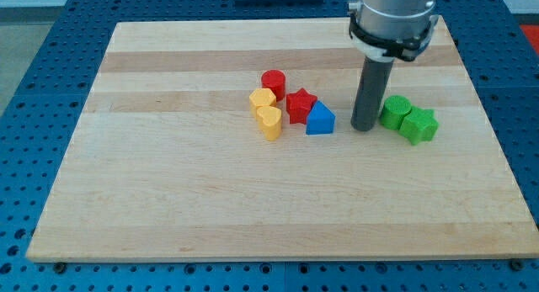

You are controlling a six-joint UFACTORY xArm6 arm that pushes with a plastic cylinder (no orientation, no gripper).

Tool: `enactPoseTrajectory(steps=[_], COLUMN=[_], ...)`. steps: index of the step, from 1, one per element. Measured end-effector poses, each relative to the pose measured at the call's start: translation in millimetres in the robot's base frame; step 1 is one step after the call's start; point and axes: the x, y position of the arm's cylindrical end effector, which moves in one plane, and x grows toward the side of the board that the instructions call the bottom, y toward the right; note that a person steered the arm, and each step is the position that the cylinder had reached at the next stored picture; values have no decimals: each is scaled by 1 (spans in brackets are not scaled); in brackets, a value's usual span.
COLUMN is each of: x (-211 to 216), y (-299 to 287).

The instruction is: Slide the blue triangle a bit down

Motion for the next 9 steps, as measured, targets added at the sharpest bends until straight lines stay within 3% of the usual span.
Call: enactPoseTrajectory(steps=[5,6,9], x=[3,-14,-13], y=[-12,-12,-47])
